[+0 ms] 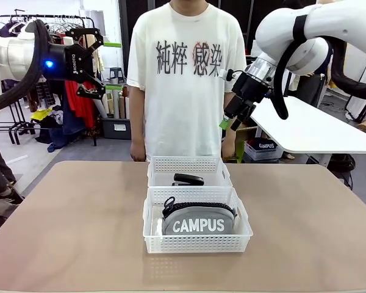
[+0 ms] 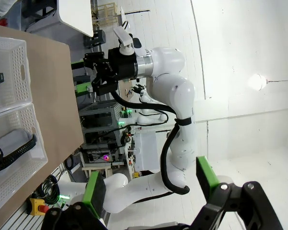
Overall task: Distribute items into two baskets.
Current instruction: Place the picked Stapler into the Organizing basket as instructed by the person.
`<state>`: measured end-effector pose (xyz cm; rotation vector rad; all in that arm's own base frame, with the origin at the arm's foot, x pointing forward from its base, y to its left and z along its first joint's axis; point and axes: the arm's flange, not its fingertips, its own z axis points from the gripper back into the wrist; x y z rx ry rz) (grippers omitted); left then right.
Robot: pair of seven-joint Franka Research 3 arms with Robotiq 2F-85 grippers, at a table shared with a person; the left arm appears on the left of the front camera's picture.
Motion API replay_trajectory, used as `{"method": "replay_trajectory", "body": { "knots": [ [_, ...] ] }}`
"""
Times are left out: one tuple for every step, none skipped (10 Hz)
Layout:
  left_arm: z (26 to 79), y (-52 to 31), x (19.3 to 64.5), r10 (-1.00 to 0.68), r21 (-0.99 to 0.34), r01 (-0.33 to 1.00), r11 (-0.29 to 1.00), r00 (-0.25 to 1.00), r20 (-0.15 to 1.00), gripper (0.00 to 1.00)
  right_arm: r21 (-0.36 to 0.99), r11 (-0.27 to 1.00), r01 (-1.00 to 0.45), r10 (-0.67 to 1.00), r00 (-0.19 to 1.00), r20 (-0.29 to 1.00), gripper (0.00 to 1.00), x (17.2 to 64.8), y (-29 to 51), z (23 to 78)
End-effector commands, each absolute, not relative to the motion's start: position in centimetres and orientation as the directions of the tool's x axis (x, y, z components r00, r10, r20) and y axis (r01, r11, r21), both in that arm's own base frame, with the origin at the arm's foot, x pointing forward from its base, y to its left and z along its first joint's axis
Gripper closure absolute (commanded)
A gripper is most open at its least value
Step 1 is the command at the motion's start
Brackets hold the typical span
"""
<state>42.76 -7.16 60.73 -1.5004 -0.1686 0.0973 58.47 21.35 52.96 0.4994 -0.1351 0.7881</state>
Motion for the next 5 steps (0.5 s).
{"method": "replay_trajectory", "body": {
  "knots": [
    [60.9,-7.2,42.7,0.173,-0.997,0.038,0.065,0.984,0.049,0.00,0.390,0.573,-0.721,0.664,0.687,0.294,0.00,59.0,22.3,53.2],
    [60.9,-7.2,42.7,0.173,-0.997,0.038,0.065,0.984,0.049,0.00,0.390,0.573,-0.721,0.664,0.687,0.294,0.00,59.0,22.3,53.2],
    [60.9,-7.2,42.7,0.173,-0.997,0.038,0.065,0.984,0.049,0.00,0.390,0.573,-0.721,0.664,0.687,0.294,0.00,59.0,22.3,53.2],
    [60.9,-7.2,42.7,0.173,-0.997,0.038,0.065,0.984,0.049,0.00,0.386,0.580,-0.717,0.659,0.692,0.293,0.00,58.4,22.4,52.7],
    [60.9,-7.2,42.7,0.173,-0.997,0.038,0.065,0.984,0.049,0.00,0.502,0.578,-0.643,0.588,0.755,0.291,0.00,59.3,20.3,53.5]
  ]
}}
